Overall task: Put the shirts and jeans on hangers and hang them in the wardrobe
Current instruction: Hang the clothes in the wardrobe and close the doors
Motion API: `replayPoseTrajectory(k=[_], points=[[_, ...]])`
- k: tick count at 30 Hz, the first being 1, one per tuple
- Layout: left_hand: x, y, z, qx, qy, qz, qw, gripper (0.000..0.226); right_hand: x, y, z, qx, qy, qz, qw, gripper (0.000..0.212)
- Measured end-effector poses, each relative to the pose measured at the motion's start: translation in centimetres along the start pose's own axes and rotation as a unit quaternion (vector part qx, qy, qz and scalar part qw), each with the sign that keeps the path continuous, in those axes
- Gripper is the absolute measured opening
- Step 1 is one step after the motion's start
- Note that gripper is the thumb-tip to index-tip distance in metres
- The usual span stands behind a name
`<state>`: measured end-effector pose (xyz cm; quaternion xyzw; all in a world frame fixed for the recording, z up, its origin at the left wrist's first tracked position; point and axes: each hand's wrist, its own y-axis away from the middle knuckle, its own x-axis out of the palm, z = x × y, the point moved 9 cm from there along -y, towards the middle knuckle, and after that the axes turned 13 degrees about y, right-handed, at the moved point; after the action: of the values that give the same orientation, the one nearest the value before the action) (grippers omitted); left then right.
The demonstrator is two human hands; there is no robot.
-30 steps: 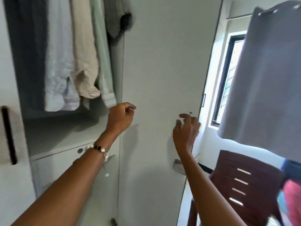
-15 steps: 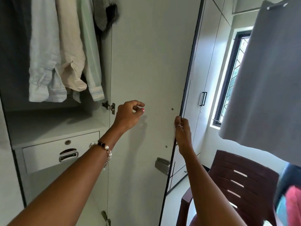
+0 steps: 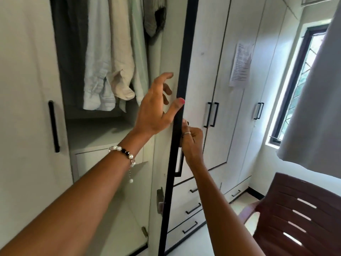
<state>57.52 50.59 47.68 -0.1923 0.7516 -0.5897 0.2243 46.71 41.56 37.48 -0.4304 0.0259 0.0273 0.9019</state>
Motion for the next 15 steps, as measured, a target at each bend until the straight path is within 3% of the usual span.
replayPoseTrajectory(k=[5, 8, 10, 12, 15], points=[[-8.0, 0.4, 0.5, 0.093, -0.169, -0.016, 0.981, 0.051, 8.3, 1.9, 5.1, -0.128, 0.118, -0.059, 0.983, 0.045], [-13.3, 0.7, 2.8, 0.103, -0.346, -0.014, 0.932, 0.05, 14.2, 2.8, 6.2, -0.178, 0.137, -0.017, 0.974, 0.03], [-16.3, 0.8, 4.2, 0.096, -0.445, -0.008, 0.89, 0.053, 18.2, 3.0, 5.7, -0.149, 0.124, 0.034, 0.981, 0.012], [-18.0, 0.8, 5.0, 0.11, -0.528, 0.011, 0.842, 0.058, 21.1, 3.0, 5.0, -0.111, 0.105, 0.057, 0.987, 0.017], [-18.9, 0.4, 5.6, 0.136, -0.607, 0.053, 0.781, 0.065, 23.5, 2.4, 4.3, -0.081, 0.071, 0.058, 0.992, 0.041]])
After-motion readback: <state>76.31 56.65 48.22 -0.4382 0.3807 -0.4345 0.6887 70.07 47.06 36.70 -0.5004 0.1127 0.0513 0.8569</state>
